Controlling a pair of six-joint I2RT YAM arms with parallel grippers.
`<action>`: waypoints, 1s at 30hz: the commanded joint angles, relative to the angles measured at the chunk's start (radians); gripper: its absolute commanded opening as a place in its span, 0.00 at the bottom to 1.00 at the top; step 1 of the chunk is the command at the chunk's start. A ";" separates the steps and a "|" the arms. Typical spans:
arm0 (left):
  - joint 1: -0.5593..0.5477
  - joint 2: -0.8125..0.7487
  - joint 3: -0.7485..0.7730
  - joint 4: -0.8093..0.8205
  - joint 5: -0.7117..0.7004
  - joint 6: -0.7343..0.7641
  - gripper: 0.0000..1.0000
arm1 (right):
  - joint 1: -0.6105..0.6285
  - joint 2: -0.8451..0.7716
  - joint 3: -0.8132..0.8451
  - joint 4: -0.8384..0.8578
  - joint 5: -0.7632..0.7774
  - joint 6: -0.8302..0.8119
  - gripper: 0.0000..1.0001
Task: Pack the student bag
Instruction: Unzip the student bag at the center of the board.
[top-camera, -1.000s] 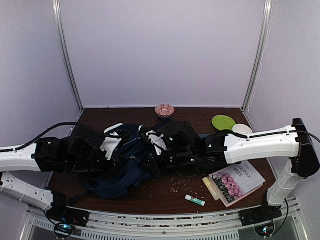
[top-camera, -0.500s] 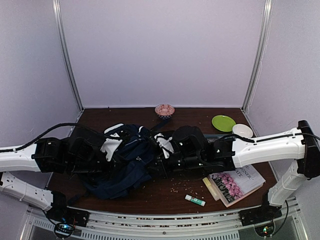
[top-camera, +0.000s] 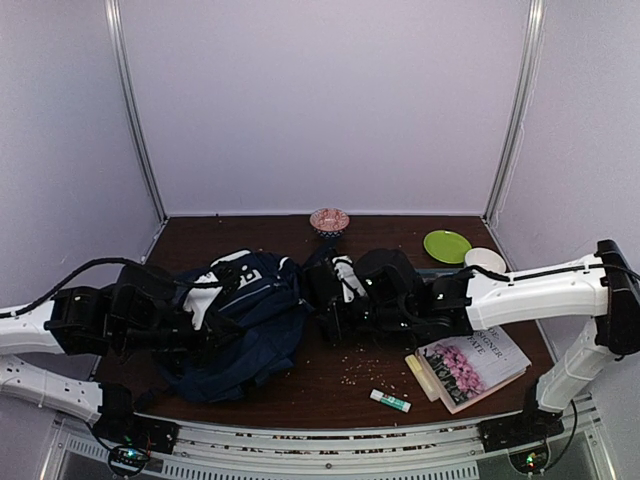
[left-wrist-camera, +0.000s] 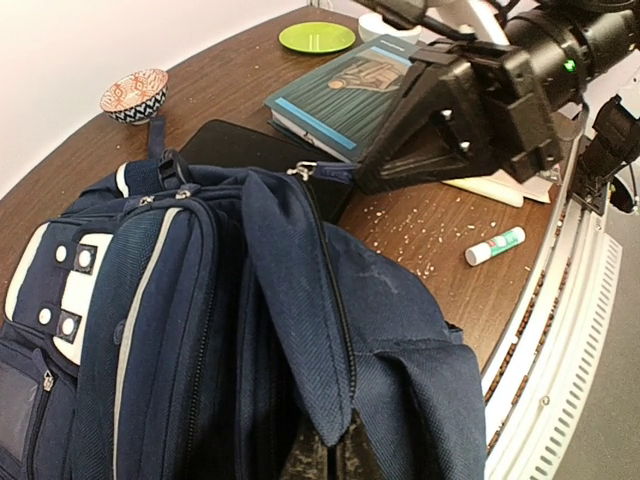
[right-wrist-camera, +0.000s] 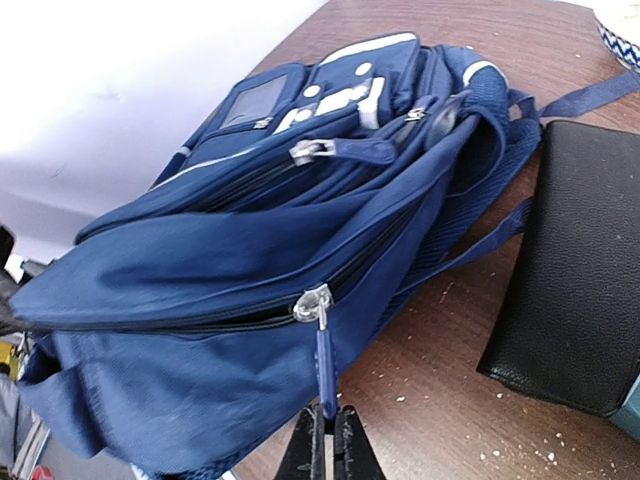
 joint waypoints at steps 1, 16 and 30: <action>0.005 -0.078 0.007 0.070 0.013 -0.003 0.00 | -0.039 0.062 0.043 -0.072 0.139 0.047 0.00; 0.005 -0.257 -0.038 -0.117 -0.067 -0.101 0.00 | -0.070 0.212 0.127 -0.011 0.156 0.094 0.00; 0.005 -0.169 -0.049 -0.036 -0.069 -0.108 0.00 | -0.060 0.131 0.042 0.030 0.072 0.093 0.23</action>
